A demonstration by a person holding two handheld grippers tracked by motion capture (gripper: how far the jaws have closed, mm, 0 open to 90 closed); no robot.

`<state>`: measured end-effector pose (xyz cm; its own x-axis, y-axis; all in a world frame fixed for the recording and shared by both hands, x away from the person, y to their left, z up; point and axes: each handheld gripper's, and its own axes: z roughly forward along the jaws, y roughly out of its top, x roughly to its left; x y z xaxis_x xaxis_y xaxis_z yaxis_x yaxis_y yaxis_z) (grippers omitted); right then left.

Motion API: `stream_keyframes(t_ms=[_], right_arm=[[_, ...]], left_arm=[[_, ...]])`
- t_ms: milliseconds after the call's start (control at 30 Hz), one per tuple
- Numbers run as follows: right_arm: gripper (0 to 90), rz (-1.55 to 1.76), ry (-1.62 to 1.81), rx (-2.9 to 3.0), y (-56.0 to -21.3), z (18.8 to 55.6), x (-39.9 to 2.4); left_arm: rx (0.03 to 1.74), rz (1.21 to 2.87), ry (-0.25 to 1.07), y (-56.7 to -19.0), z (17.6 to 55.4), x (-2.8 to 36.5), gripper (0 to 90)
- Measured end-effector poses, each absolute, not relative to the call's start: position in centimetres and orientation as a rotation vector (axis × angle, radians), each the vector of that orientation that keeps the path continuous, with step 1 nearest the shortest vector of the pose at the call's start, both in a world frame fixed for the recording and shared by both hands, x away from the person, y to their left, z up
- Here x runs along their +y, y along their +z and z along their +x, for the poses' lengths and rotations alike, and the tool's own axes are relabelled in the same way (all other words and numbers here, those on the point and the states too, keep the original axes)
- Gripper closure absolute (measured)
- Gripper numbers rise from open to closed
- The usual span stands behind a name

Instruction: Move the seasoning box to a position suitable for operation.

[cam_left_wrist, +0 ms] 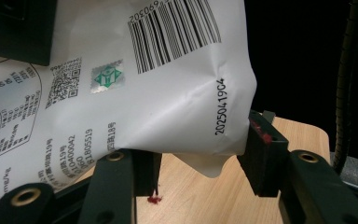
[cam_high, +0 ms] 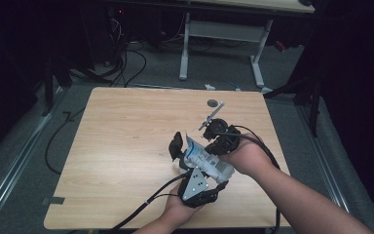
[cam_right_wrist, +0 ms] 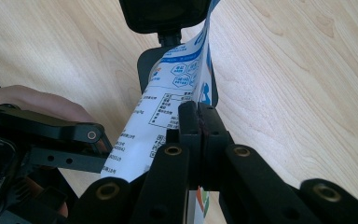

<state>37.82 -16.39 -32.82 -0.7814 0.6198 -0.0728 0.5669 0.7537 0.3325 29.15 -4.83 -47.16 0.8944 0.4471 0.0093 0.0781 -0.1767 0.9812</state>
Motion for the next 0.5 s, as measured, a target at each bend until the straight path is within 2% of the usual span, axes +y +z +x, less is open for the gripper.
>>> stream_keyframes(t_ms=[500], right_arm=[[90.0, 0.943, 0.445, 2.778, -33.05, 37.45, -16.52]], left_arm=[[0.393, 1.742, 0.345, -47.58, 28.80, -4.64, 53.9]])
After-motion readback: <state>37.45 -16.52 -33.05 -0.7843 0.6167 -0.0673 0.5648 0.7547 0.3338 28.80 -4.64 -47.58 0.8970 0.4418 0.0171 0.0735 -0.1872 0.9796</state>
